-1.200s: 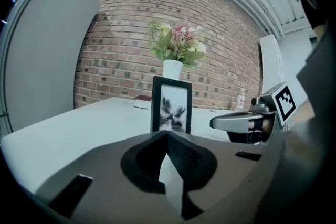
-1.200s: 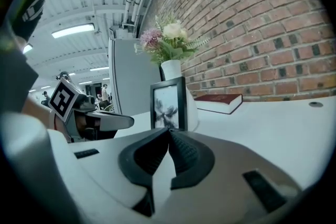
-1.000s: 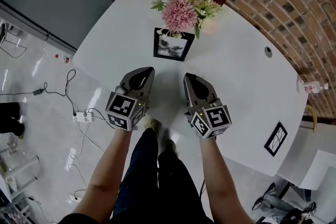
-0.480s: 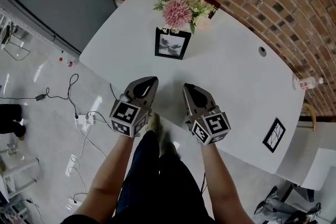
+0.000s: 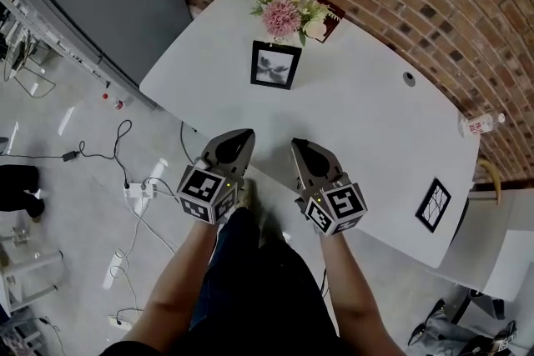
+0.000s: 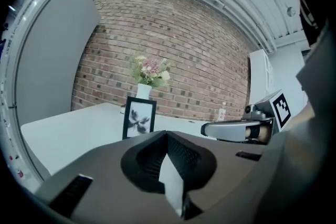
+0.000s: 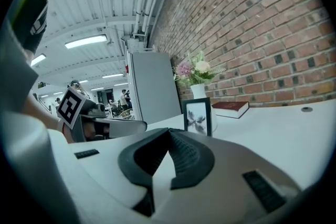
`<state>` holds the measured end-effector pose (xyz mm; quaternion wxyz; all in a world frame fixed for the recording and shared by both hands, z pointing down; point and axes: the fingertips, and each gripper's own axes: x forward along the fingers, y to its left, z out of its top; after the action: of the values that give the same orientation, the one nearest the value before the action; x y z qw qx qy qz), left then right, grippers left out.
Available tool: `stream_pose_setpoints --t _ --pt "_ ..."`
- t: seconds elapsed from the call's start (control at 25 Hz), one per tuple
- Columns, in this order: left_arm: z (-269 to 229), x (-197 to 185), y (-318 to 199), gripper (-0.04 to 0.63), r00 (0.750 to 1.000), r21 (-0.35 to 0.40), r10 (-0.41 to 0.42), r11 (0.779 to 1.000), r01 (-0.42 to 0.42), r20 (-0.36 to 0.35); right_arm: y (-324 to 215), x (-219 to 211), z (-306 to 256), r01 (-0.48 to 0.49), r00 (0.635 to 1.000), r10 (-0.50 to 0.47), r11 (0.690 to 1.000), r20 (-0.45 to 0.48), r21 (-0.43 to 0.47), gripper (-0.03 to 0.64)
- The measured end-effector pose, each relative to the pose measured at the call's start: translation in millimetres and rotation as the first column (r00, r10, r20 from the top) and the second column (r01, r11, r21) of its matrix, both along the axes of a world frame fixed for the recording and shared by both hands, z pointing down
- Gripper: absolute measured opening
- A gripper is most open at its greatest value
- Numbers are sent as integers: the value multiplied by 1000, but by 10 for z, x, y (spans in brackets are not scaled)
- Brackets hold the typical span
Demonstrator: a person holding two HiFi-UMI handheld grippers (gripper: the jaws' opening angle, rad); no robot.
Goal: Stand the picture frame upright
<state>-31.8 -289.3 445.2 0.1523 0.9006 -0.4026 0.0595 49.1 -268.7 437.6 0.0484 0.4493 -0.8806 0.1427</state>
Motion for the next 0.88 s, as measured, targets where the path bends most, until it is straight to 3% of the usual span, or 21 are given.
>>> stream_pose_setpoints --t 0.88 --pt "-851 -157 977 0 1000 117 -24 993 26 -15 938 -30 -829 13 1000 -15 993 11 113 5"
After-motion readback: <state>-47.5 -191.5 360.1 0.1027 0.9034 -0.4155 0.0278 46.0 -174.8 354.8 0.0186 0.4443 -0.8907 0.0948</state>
